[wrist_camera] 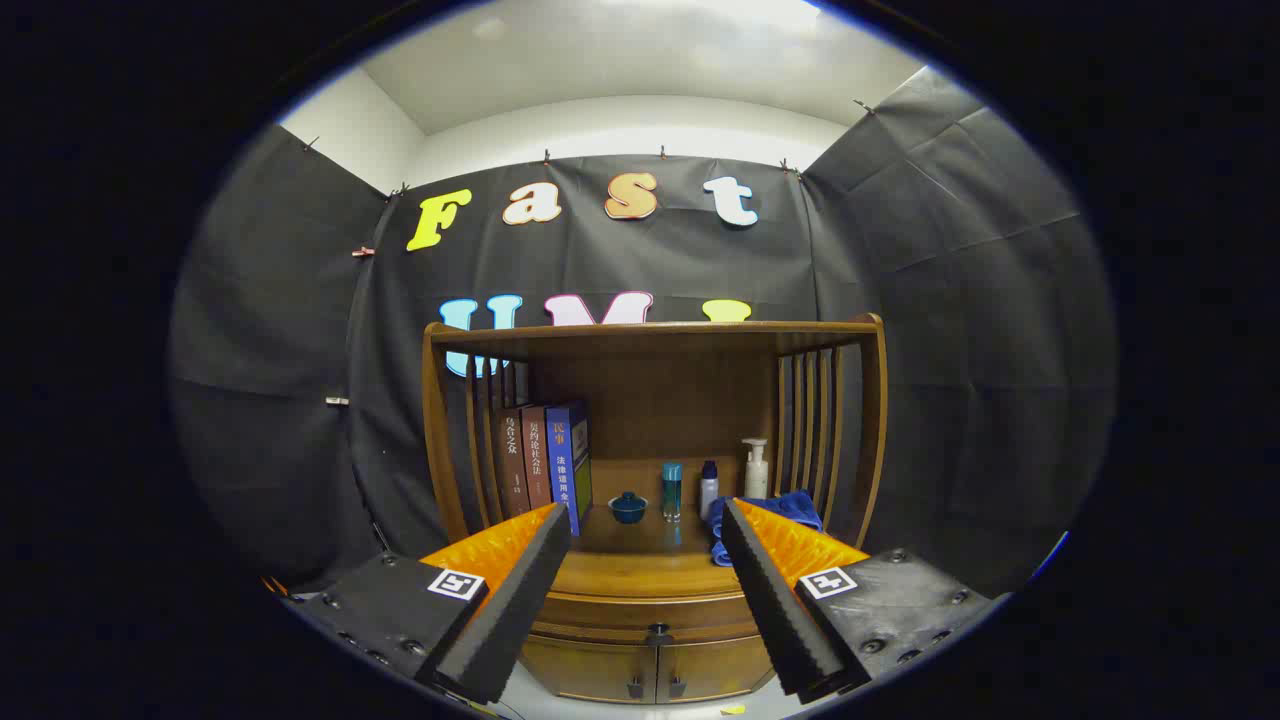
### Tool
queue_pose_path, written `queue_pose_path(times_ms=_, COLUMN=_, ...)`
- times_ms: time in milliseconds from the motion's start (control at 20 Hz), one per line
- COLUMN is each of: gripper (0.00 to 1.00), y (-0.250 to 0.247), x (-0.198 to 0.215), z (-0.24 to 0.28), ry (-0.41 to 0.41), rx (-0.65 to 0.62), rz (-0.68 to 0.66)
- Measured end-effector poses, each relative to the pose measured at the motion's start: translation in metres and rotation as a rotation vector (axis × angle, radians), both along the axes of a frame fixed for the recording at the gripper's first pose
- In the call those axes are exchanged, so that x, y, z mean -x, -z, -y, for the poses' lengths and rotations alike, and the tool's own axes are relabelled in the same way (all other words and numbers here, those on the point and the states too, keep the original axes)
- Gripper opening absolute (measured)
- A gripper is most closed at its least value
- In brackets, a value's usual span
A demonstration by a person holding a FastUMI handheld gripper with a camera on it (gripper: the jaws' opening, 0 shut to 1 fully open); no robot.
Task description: Pull open the drawer, take out the items inside it, and place them on the countertop above the cabinet.
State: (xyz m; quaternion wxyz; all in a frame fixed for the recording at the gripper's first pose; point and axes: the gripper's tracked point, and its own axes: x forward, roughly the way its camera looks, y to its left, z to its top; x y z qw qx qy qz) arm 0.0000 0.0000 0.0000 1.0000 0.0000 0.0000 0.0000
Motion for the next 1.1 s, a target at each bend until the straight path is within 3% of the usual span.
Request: queue_pose_path(times_ms=1100, gripper=0.99, y=0.003, x=0.0001, z=0.004, ry=0.014, rx=0.011, rz=-0.012)
